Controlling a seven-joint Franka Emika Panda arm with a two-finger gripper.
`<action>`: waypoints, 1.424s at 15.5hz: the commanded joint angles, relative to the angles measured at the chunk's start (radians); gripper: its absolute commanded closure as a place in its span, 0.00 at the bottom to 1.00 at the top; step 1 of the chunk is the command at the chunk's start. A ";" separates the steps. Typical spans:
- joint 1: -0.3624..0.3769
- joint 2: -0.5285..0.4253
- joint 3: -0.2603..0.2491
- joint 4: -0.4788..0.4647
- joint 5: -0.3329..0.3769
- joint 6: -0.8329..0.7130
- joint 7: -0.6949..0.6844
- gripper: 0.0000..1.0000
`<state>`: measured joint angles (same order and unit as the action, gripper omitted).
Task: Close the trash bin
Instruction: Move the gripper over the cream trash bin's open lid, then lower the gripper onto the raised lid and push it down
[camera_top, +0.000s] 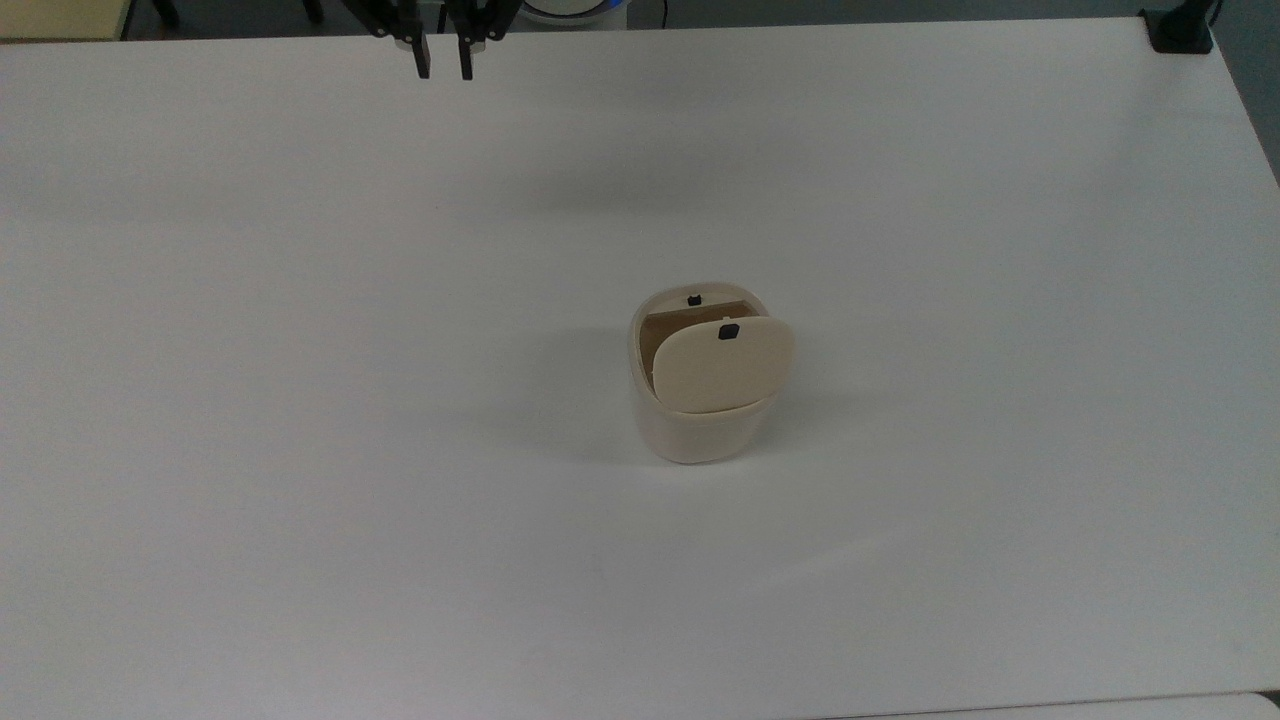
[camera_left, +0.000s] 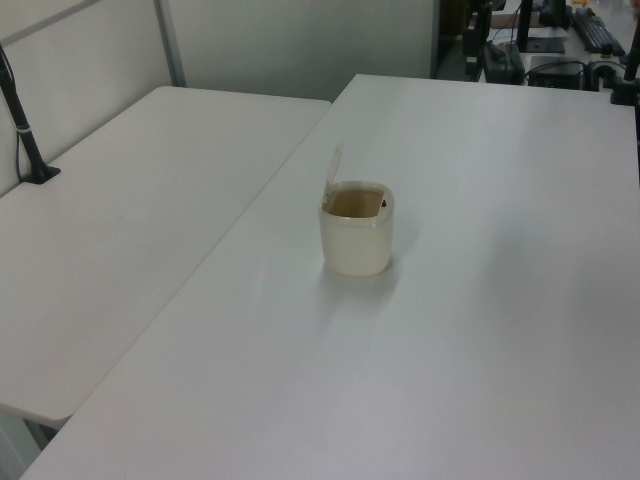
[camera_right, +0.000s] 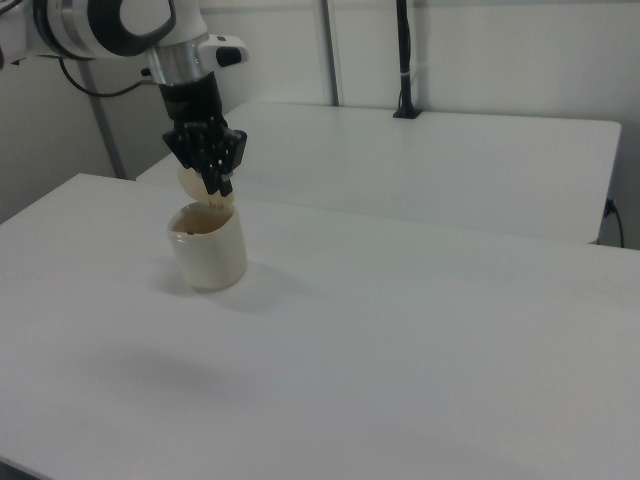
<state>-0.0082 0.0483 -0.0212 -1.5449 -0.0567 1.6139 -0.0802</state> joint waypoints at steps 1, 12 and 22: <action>-0.001 -0.018 0.004 -0.014 -0.009 -0.019 -0.021 0.97; 0.045 0.062 0.026 -0.012 0.011 0.262 -0.006 1.00; 0.189 0.174 0.026 -0.015 0.020 0.728 0.120 1.00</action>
<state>0.1416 0.1937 0.0119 -1.5502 -0.0356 2.2189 0.0009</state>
